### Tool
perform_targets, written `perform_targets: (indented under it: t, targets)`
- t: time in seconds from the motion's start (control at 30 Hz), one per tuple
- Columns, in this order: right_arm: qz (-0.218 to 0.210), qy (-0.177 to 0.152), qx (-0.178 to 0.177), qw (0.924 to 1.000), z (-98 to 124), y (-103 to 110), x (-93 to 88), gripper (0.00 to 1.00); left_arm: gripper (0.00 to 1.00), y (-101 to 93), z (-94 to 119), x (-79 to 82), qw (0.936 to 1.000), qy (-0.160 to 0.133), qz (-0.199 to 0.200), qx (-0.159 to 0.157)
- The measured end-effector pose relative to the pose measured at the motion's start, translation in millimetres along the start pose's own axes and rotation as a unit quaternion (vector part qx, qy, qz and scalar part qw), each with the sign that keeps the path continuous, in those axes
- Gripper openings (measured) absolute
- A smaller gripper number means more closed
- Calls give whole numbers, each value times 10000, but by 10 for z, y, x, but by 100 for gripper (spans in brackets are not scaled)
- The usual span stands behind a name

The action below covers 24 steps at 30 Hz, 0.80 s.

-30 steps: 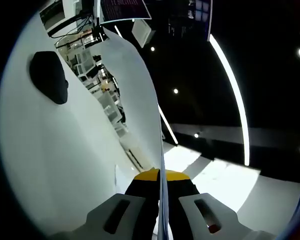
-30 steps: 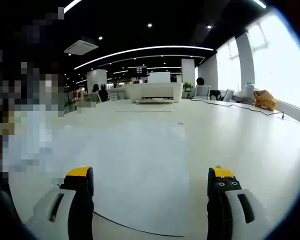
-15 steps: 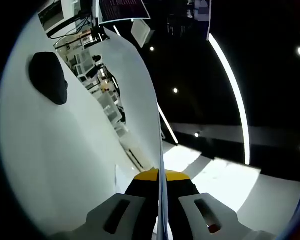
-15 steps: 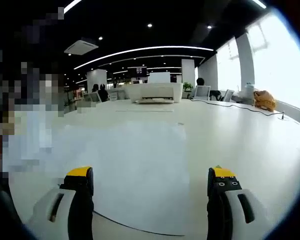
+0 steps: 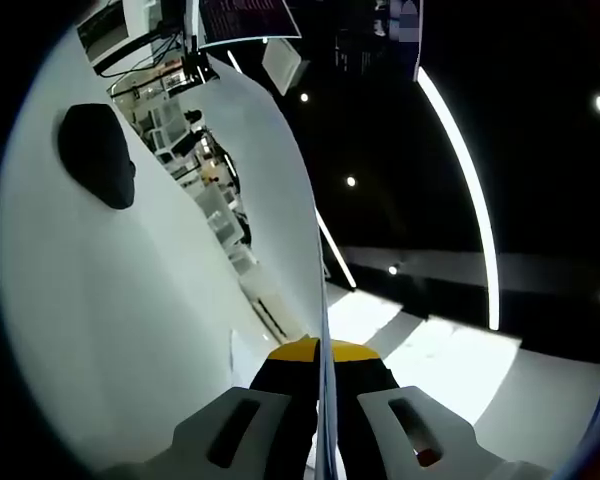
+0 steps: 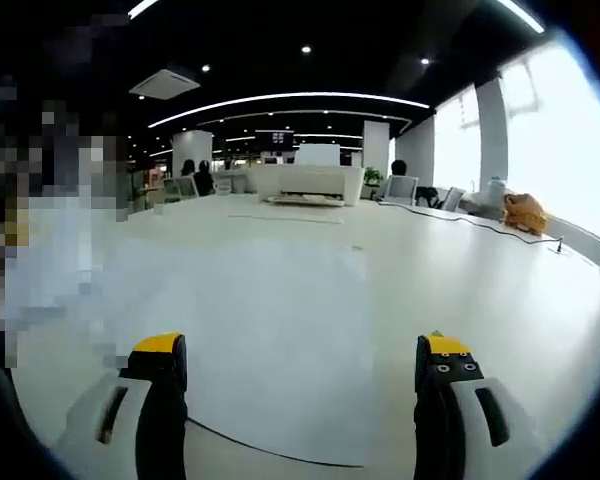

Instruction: Organize the stack of printing papers by aligning and flattening the scattered papers on the table

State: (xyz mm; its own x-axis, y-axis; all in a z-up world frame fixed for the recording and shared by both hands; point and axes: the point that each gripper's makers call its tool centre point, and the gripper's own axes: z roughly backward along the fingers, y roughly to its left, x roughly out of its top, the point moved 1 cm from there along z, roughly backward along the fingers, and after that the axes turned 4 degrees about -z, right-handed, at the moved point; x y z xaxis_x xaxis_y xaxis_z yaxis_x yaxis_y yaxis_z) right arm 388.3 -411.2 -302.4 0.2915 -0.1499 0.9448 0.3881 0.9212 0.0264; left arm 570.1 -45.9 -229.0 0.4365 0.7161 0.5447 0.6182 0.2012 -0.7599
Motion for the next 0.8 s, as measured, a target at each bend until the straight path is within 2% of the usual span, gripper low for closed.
perform_targets:
  t: [0.17, 0.23, 0.3, 0.57, 0.8]
  targets:
    - [15, -38, -38, 10000, 25, -13, 12, 90, 6, 6, -2, 4, 10000, 0, 7, 1]
    - [-90, -180, 129, 9997, 42, 41, 55, 90, 6, 6, -3, 4, 10000, 0, 6, 2]
    - [-69, -198, 116, 9997, 51, 40, 59, 90, 6, 7, -3, 6, 10000, -3, 11, -2]
    - [61, -102, -23, 9999, 64, 22, 14, 90, 6, 4, -9, 8, 10000, 5, 11, -56]
    - [-13, 12, 97, 10000, 129, 126, -53, 90, 6, 10, -15, 11, 10000, 22, 17, -77]
